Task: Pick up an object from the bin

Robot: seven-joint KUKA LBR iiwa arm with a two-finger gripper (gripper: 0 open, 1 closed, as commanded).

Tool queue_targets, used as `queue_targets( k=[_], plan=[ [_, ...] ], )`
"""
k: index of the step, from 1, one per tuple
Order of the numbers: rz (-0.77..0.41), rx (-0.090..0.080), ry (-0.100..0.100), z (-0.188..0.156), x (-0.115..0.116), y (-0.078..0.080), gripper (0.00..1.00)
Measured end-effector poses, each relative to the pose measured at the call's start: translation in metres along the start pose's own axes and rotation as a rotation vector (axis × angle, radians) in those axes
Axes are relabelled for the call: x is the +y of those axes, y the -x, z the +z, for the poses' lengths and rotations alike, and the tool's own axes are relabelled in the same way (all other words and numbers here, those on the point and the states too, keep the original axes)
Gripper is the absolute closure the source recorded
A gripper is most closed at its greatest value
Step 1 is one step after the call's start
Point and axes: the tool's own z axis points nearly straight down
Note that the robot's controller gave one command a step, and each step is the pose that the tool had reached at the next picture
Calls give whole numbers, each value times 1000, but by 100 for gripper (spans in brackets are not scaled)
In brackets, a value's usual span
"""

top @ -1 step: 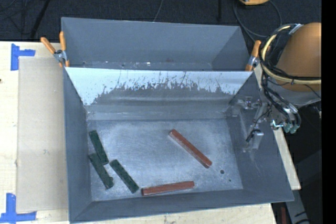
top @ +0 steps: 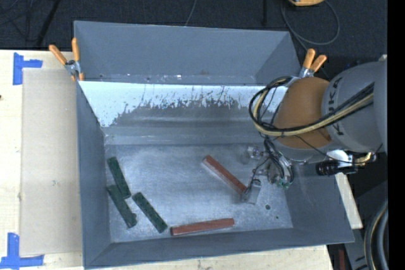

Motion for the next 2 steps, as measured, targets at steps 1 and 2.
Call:
queue_targets(
  k=[1,2],
  plan=[
    [179,-6,3,-33,42,-49,0],
    [19,-11,0,-39,10,-15,0]
  ],
)
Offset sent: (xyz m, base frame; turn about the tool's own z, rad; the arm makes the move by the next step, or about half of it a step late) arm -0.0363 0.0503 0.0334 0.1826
